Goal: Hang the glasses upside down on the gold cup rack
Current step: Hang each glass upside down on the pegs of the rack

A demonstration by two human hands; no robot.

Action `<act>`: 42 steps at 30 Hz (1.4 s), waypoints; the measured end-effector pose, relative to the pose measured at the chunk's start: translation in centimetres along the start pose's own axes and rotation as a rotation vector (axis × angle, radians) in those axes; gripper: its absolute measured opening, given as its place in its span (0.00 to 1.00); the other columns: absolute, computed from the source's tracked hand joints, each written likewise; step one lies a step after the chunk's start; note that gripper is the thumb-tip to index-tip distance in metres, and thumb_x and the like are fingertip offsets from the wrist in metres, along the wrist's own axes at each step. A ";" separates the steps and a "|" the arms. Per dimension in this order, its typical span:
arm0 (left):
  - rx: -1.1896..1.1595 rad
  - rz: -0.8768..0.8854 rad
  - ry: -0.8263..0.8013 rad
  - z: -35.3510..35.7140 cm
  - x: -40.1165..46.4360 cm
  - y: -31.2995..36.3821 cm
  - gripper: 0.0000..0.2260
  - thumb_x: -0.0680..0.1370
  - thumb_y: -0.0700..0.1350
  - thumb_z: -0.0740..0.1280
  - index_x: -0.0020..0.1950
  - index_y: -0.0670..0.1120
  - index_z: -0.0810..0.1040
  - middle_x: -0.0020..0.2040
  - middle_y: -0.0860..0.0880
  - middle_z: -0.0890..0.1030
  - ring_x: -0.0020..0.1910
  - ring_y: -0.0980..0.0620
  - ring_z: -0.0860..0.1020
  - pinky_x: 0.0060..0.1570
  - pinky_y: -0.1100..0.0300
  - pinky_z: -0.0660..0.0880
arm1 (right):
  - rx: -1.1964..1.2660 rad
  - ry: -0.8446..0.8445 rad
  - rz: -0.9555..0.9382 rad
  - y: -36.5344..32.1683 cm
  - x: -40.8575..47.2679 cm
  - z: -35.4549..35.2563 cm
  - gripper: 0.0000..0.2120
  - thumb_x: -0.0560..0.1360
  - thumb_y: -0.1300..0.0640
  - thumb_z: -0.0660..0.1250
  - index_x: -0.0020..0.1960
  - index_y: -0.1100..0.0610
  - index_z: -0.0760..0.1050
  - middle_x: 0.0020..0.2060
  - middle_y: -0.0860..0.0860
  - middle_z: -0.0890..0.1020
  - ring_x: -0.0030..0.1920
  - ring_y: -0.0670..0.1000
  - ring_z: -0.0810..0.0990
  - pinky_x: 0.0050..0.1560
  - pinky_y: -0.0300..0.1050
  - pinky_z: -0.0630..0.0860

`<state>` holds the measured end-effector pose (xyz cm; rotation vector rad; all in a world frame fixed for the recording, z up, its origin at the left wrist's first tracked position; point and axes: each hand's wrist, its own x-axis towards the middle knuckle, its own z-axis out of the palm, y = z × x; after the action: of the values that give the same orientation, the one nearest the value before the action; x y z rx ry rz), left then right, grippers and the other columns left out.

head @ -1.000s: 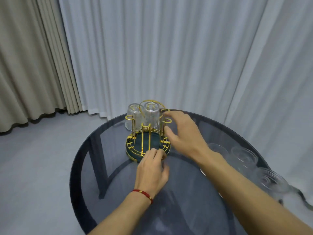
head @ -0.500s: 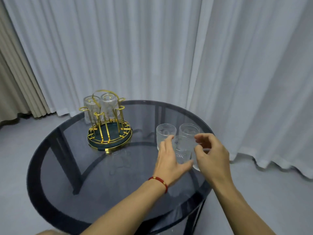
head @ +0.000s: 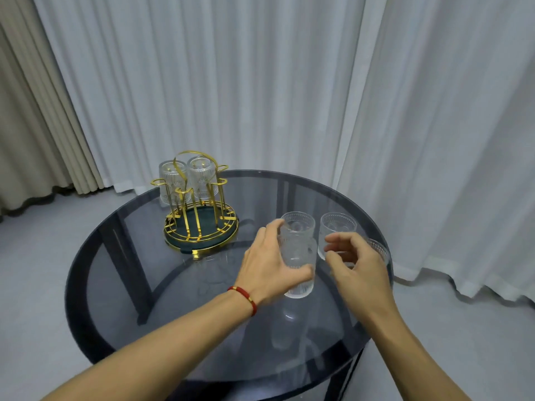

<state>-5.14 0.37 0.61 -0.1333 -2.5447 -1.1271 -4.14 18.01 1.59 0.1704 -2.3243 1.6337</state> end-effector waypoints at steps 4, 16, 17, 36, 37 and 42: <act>-0.212 -0.152 0.139 -4.3 0.4 -2.5 0.40 0.62 0.61 0.74 0.73 0.53 0.70 0.62 0.56 0.77 0.58 0.58 0.76 0.59 0.61 0.73 | 0.050 -0.228 0.085 0.0 0.1 3.4 0.10 0.81 0.49 0.69 0.61 0.42 0.79 0.57 0.41 0.84 0.59 0.41 0.83 0.66 0.51 0.79; -0.609 -0.288 0.055 -7.0 2.1 -9.6 0.20 0.76 0.57 0.69 0.66 0.55 0.75 0.60 0.48 0.79 0.59 0.53 0.81 0.56 0.50 0.82 | 0.453 -0.304 0.204 -2.8 4.6 10.9 0.20 0.81 0.52 0.71 0.70 0.45 0.70 0.62 0.56 0.84 0.55 0.53 0.89 0.52 0.45 0.85; -0.425 -0.242 0.072 -7.0 2.1 -10.7 0.15 0.78 0.57 0.66 0.63 0.54 0.78 0.59 0.51 0.79 0.58 0.56 0.79 0.58 0.54 0.79 | 0.334 -0.225 0.129 -3.5 5.5 10.7 0.20 0.80 0.50 0.72 0.69 0.41 0.70 0.61 0.54 0.83 0.54 0.51 0.89 0.52 0.45 0.85; 0.579 -0.141 0.059 -4.5 2.4 -16.3 0.20 0.78 0.57 0.58 0.66 0.50 0.72 0.67 0.49 0.72 0.70 0.47 0.66 0.74 0.49 0.63 | -0.282 -0.430 -0.245 -9.7 25.3 17.9 0.37 0.72 0.54 0.80 0.79 0.48 0.71 0.65 0.50 0.78 0.69 0.56 0.79 0.72 0.55 0.75; 0.579 -0.141 0.060 -4.5 2.4 -16.3 0.20 0.78 0.57 0.58 0.66 0.50 0.72 0.67 0.49 0.72 0.70 0.46 0.67 0.74 0.49 0.63 | -0.297 -0.448 -0.239 -9.6 25.4 18.1 0.38 0.72 0.54 0.80 0.79 0.49 0.70 0.67 0.52 0.78 0.69 0.57 0.79 0.72 0.57 0.75; 0.548 -0.137 0.079 -4.5 2.4 -16.2 0.19 0.78 0.55 0.61 0.65 0.48 0.73 0.65 0.48 0.74 0.68 0.46 0.70 0.73 0.48 0.66 | -0.401 -0.525 -0.291 -9.7 25.8 19.8 0.39 0.71 0.56 0.81 0.79 0.55 0.70 0.73 0.54 0.77 0.71 0.56 0.78 0.74 0.58 0.74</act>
<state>-9.75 -14.05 -7.09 0.2219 -2.7156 -0.4292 -29.43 -2.06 12.01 0.8903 -2.7759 1.0428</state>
